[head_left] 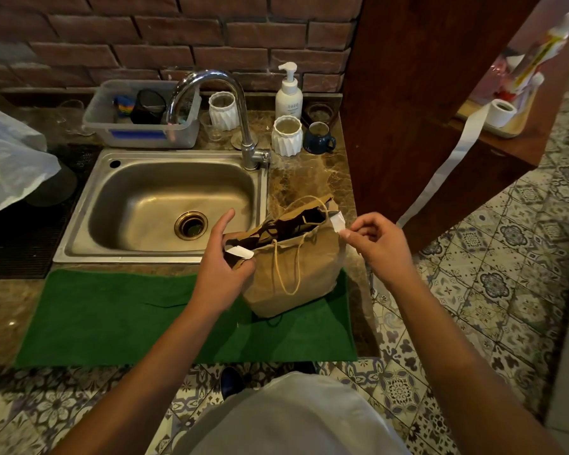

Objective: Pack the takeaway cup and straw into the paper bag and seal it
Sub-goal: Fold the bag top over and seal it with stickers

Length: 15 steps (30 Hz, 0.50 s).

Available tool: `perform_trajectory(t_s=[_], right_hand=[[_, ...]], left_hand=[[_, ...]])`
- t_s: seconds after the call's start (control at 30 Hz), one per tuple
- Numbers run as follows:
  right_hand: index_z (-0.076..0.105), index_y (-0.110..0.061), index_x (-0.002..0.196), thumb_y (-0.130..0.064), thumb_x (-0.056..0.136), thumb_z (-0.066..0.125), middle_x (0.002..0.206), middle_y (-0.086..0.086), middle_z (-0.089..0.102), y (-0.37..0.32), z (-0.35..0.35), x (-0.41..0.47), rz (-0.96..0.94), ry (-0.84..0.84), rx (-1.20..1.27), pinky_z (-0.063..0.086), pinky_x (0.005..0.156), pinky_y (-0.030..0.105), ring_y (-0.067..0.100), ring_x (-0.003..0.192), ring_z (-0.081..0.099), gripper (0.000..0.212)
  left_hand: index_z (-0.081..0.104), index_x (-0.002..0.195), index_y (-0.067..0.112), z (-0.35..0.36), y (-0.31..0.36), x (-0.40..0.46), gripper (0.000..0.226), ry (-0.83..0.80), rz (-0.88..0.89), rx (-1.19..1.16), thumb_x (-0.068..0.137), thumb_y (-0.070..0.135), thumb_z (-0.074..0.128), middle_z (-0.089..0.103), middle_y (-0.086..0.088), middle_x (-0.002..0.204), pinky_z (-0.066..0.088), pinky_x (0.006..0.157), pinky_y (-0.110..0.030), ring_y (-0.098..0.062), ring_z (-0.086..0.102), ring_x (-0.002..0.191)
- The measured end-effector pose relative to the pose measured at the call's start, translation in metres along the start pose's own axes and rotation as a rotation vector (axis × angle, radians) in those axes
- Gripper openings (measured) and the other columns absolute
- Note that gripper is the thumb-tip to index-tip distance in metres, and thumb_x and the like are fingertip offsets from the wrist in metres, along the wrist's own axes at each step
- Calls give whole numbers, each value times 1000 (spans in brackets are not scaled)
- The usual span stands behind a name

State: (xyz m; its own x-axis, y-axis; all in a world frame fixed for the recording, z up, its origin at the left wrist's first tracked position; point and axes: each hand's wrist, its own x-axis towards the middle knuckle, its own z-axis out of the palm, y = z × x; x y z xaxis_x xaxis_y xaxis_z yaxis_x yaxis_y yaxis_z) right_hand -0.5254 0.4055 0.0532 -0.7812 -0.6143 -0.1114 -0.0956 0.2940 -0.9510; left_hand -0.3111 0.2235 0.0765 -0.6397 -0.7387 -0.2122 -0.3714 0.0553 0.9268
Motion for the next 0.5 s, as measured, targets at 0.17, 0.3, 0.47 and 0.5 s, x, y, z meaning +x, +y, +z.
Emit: perform_trajectory(t_s=[0.17,0.3,0.47,0.5], right_hand=[[78,-14,101,-14,92,75,73,-6,73,1,-3,14,-13,-127,-2,47,64,15,1,64,62,10],[80,-19,105,-20,94,73,88,2,78,2,5,21,4,-207,-49,57,76,27,11,80,70,13],[79,-27,103,-33,92,73,100,-6,79,-2,7,24,11,-310,-75,56,89,29,11,98,72,14],[79,-27,105,-39,89,74,101,-6,78,-5,6,24,8,-330,-83,56,89,28,11,99,71,21]], left_hand=[[36,152,39,-2,-3,4,88,9,-5,5,85,-5,73,39,42,110,34,88,-12,42,39,91],[43,147,41,-7,-7,7,82,-12,22,40,85,-4,73,35,46,117,39,72,4,34,38,101],[48,143,43,-19,-13,11,78,-17,31,48,84,-2,73,44,38,126,39,95,-13,15,43,117],[48,142,45,-21,-14,12,77,-13,24,44,85,-1,74,45,33,133,39,103,-25,7,43,124]])
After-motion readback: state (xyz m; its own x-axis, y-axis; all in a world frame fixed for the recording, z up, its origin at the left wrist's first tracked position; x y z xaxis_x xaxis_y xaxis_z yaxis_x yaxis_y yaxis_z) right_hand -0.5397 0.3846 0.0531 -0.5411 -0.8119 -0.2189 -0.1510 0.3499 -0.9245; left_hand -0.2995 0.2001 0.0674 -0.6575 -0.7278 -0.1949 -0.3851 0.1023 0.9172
